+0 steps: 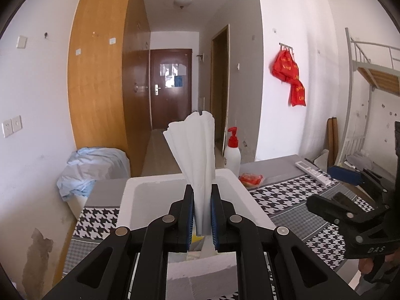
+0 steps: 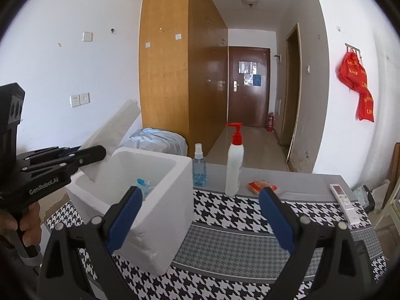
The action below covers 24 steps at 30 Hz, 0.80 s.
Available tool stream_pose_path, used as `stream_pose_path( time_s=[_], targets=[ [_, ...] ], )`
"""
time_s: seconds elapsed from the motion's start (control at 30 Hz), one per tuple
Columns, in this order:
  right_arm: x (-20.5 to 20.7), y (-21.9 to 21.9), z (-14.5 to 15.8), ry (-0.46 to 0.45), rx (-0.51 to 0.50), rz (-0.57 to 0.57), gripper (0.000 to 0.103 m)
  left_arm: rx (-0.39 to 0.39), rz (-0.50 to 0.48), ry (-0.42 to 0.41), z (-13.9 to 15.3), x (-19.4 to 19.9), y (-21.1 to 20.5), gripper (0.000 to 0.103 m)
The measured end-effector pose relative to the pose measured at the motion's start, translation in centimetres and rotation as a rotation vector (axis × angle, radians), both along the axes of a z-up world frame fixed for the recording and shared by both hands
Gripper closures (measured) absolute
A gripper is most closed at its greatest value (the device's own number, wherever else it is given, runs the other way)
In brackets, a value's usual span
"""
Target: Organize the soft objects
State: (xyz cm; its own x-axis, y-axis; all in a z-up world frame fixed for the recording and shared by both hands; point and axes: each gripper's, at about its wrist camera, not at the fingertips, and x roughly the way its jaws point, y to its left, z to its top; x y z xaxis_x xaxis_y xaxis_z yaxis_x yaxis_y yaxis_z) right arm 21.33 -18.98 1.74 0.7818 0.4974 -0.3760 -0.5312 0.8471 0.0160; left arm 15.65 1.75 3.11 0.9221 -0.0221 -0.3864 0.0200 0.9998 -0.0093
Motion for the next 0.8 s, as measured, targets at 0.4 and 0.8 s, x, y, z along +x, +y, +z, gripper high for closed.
stream_pose_path(
  time_s=[0.4,0.8],
  targets=[
    [1.0,-0.7,-0.8,0.015,-0.014,-0.041,0.007,-0.003,0.004,0.054,-0.8,2.3,0.0,0.07],
    [0.8,-1.0,-0.7,0.015,-0.007,-0.051,0.007,-0.027,0.045,0.0,-0.4,1.5,0.2,0.003]
  ],
)
